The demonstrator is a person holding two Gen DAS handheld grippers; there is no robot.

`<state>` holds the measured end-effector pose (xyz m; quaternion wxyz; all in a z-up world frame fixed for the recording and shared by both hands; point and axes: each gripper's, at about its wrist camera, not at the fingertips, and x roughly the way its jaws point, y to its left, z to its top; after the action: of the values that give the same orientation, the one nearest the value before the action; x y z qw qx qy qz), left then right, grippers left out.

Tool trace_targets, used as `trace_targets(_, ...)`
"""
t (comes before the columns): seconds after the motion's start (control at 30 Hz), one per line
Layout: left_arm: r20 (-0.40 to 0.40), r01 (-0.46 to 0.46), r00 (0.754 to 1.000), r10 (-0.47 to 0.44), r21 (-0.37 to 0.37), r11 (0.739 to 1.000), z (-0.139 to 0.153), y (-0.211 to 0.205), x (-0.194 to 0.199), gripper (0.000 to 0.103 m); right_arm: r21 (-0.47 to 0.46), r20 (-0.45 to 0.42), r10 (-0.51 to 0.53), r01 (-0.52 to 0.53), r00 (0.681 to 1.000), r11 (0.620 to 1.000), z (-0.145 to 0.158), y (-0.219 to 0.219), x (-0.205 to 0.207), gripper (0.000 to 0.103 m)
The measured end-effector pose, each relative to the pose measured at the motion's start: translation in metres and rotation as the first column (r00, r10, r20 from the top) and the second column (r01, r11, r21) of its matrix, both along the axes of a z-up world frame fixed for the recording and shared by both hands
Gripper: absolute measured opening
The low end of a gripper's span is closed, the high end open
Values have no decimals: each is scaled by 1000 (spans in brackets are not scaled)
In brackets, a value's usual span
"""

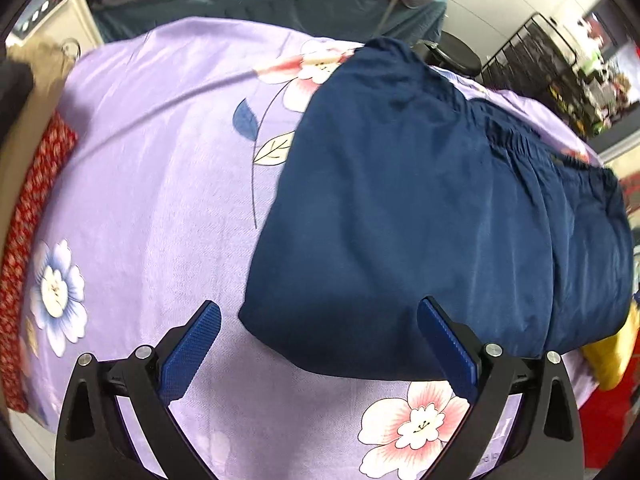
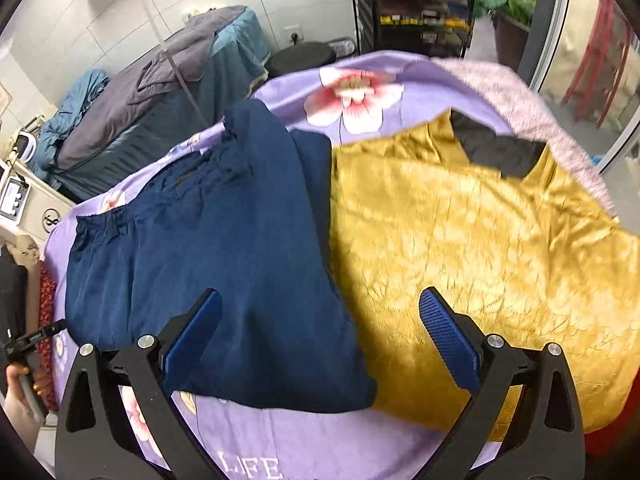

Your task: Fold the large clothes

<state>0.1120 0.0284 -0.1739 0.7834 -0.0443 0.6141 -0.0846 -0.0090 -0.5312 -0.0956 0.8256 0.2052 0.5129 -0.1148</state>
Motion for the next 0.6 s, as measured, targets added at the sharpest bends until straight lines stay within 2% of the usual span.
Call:
trace_targets(0.2, -41, -10, 999, 7, -81, 997, -16, 5, 20, 96, 124, -17, 67, -65, 998, 990, -21, 2, 15, 97)
trace_targets(0.4, -58, 44, 997, -49, -95, 995, -37, -20, 49, 96, 147, -57, 85, -76, 995, 986, -48, 0, 48, 97)
trace_targets(0.6, -81, 111, 990, -119, -93, 989, -55, -45, 83, 96, 249, -81, 100, -77, 992, 965, -74, -5, 81, 97)
